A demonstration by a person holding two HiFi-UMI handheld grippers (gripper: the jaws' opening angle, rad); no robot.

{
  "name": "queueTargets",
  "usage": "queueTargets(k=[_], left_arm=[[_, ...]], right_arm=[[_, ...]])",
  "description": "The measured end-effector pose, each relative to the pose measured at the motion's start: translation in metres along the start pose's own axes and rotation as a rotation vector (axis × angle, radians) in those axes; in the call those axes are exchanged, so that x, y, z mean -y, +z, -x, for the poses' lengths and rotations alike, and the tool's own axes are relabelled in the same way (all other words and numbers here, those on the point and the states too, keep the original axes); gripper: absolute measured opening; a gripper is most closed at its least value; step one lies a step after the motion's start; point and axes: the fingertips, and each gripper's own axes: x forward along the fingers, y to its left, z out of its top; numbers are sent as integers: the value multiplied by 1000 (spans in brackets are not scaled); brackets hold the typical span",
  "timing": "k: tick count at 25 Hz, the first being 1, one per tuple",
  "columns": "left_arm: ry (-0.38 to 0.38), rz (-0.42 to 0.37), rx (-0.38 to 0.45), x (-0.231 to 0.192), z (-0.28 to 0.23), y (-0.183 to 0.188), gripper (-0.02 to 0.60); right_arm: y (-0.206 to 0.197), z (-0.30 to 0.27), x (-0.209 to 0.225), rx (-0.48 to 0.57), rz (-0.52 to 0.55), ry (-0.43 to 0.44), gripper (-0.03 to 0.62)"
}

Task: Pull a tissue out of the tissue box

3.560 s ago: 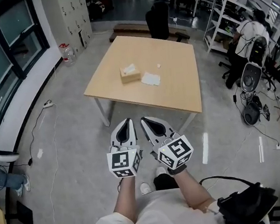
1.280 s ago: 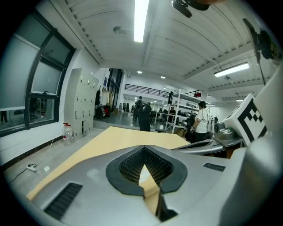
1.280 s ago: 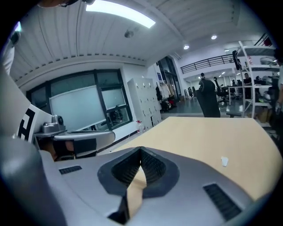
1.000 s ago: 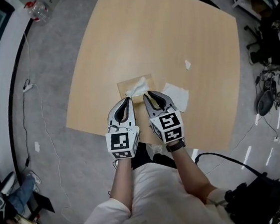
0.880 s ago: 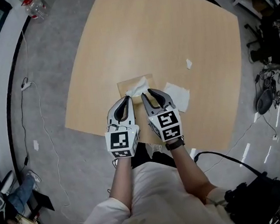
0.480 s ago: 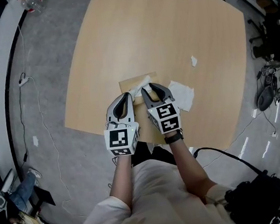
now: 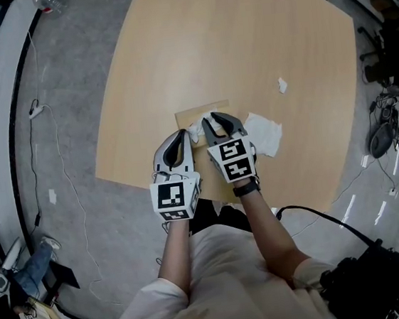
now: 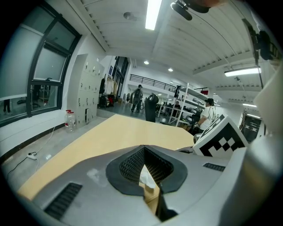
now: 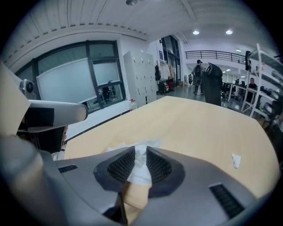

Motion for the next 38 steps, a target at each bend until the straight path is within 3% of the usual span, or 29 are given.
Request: queueTargets(k=[2, 5, 14, 21, 31, 38], left_arm=[[1, 1, 3, 4, 2, 1, 0], [-1, 2, 9, 5, 7, 1, 0], [-11, -57, 51, 22, 27, 18, 0], [-59, -92, 85, 63, 38, 31, 0], [-208, -136, 86, 150, 52, 21, 0], [-236, -163, 102, 185, 76, 15, 0]], right_arm=[[1, 4, 1, 0, 14, -3, 43], [2, 10, -4, 9, 25, -6, 12], [33, 62, -14, 136, 26, -29, 9], [43, 125, 13, 246, -27, -98, 9], [-25, 194, 67, 208, -92, -283, 9], [-97, 205, 82, 111, -154, -330, 11]])
